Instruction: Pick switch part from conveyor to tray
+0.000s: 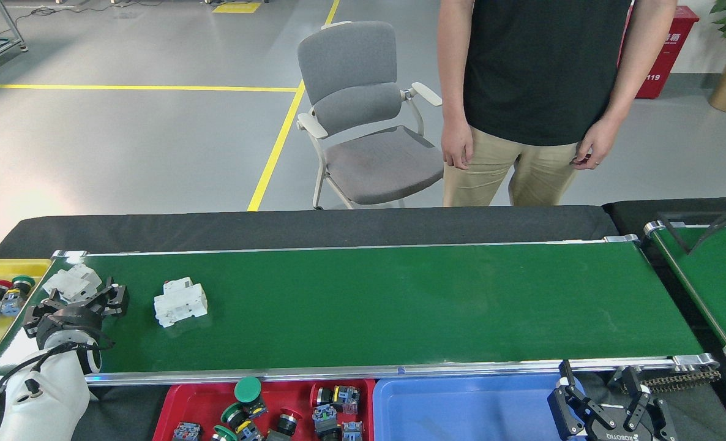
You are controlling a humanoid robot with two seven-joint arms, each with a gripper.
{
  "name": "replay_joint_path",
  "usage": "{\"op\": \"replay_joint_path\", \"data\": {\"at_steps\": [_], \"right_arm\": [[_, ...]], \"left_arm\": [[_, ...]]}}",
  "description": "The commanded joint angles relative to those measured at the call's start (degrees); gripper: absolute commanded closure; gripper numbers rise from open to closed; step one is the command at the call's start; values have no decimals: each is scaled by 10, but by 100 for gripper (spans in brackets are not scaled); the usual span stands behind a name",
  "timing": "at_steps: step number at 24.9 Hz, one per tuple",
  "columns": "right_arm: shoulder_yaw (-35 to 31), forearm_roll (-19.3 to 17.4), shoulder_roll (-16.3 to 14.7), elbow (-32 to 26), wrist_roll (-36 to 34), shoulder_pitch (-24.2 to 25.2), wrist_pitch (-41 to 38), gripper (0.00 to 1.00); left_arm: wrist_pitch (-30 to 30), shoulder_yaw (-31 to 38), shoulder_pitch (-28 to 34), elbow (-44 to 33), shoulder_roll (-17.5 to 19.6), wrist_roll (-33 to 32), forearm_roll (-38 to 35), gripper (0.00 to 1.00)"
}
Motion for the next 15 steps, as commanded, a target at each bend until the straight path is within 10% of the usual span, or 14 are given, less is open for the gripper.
{"op": "replay_joint_path", "data": {"at_steps": [1,15], "right_arm": [[-1,0,2,-8,-3,-3,-19,1],[-5,-1,-1,-8,-3,-2,-17,1]], "left_arm": [[2,0,-13,-2,9,9,2,65],[-6,0,-10,14,30,10,21,87]]}}
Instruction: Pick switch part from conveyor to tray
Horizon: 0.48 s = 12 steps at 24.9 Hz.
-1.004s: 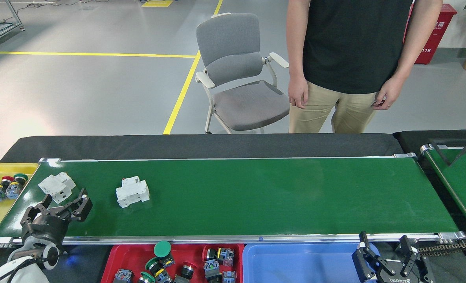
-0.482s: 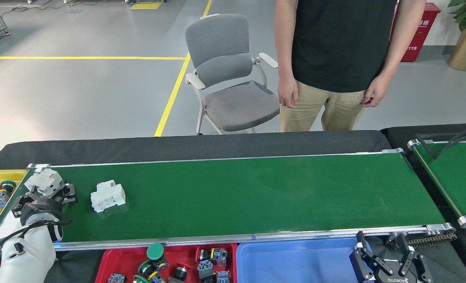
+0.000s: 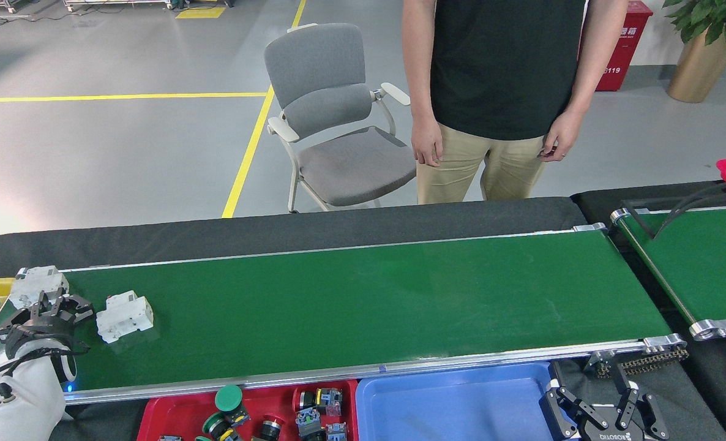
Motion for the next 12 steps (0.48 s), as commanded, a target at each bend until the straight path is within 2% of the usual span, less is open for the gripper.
{"op": "replay_joint_path", "data": {"at_steps": [1,3,6,9,12], "right_arm": [[-5,-1,-1,-8,-3,-2,2,1],[-15,-1,-1,-8,-4,-1,2,1],[-21,-1,-1,-8,-4,-1,2,1],[-25,-2,-1,-8,-4,1,1,1],[-27,-2,-1,-8,-5,5,1,1]], "left_arm": [[-11,0,-7,-10,5,3,2,88],[-24,1,-6,-25,7,3,5,90],[-54,1,12,-94,8,3,27,94],[-63,2,75,-219,15,2,43,98],[-129,6,209,-444,16,-6,79,100]]}}
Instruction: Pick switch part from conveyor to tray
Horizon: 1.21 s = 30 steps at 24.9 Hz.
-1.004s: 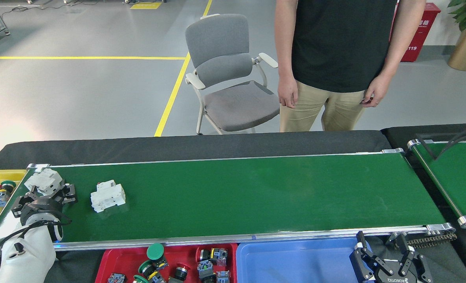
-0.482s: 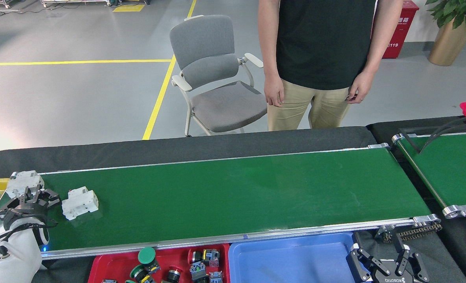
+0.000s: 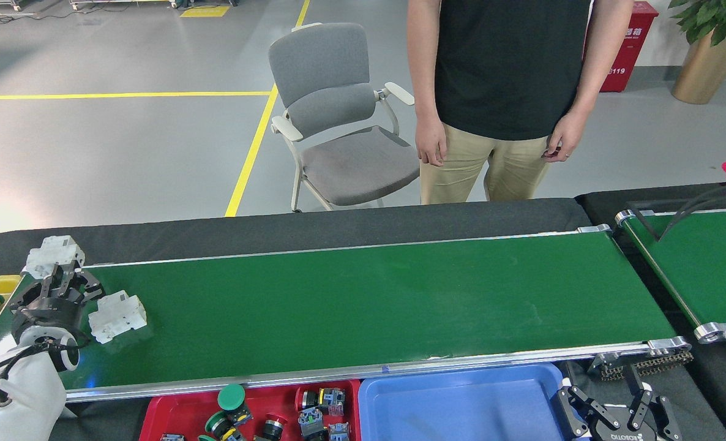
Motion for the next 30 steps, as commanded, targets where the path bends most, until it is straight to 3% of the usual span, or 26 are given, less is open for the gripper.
{"op": "replay_joint_path", "data": {"at_steps": [1,6,7,9,13,20,21,23,24,25,26,30], "right_arm": [[-5,-1,-1,-8,-4,0,0,1],[-10,-1,-1,-8,-5,0,0,1],[-13,-1,-2,-8,-6,2,0,1],[-20,-1,-2,-7,-7,4,-2,1],[-20,-12,-3,-7,-7,5,-3,1],[-20,-13,-3,-7,-7,6,-4,1],[-20,-13,-4,-7,-7,6,-4,1],[-21,-13,-4,-7,-7,6,-4,1],[-21,-14,-5,-7,-7,6,-4,1],[-21,-13,-5,-7,-7,6,-4,1],[-22,-13,-5,-7,-7,6,-4,1],[-24,-14,-5,-7,-7,6,-4,1]], "left_arm": [[-59,9,67,-134,7,-3,19,100],[-174,15,307,-478,-17,-25,44,100],[-200,7,330,-486,-43,-27,46,100],[-246,-40,295,-476,-82,-51,15,99],[-266,-99,293,-477,-113,-63,-21,98],[-272,-279,278,-476,-151,-77,-93,94],[-273,-289,278,-476,-155,-83,-103,90],[-275,-301,281,-476,-157,-96,-111,74],[-272,-318,280,-474,-158,-104,-112,58],[-266,-330,279,-471,-162,-110,-113,24],[-257,-334,282,-471,-175,-111,-114,2],[-247,-334,300,-470,-191,-111,-109,1]]}}
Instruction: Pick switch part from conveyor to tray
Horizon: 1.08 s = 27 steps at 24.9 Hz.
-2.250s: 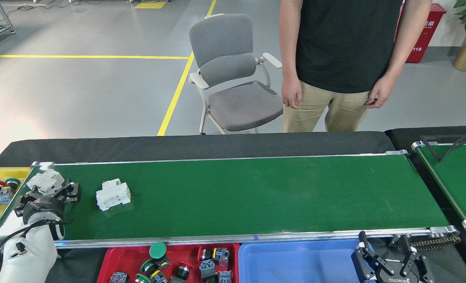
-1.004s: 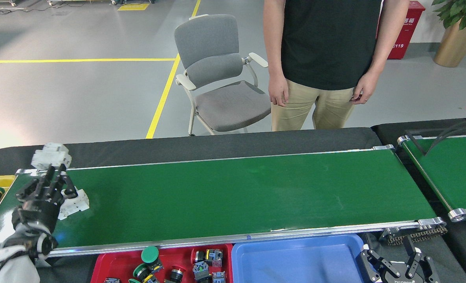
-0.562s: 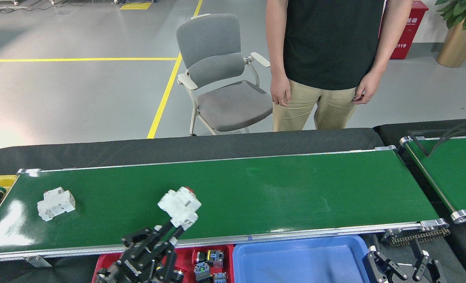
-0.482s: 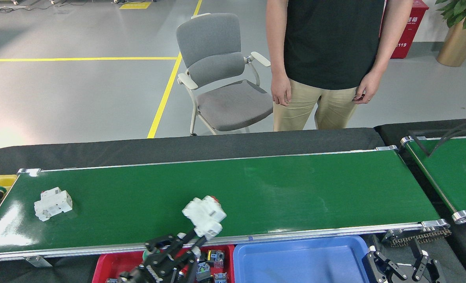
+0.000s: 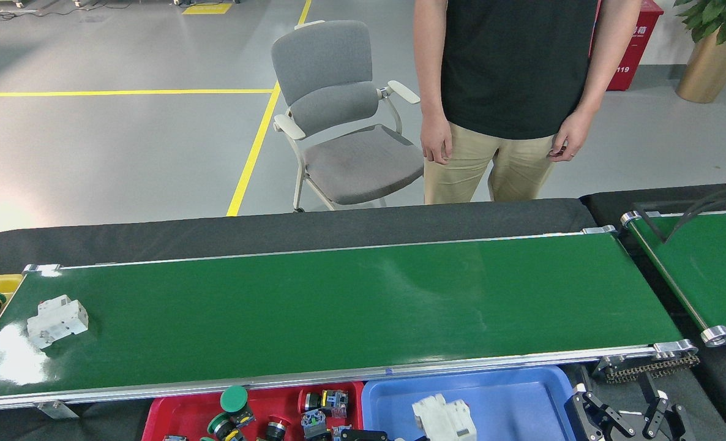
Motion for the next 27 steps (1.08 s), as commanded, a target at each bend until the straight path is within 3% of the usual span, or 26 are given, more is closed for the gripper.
{"op": "replay_joint_path", "data": {"at_steps": [1,5,10,14,19,23,27], "right_arm": [[-4,-2,-5,-7,-4,-1,-2,1],[-13,-6,-5,-7,-4,6,-2,1],[-12,-12,-3,-8,-3,4,-2,1],[6,-12,-1,-8,-1,-8,-12,1],[42,-12,-2,-8,4,-8,-23,1],[50,-12,-2,-8,11,-7,-24,1],[50,-12,-2,-8,26,-11,-23,1]], "left_arm": [[10,2,2,-6,-10,0,3,1],[63,112,12,-11,-24,5,13,1],[67,423,23,-9,-59,28,29,1],[63,569,32,37,-41,29,56,1],[64,628,61,90,16,55,56,1],[65,629,72,99,33,95,53,1],[61,624,83,104,42,95,55,1]]}}
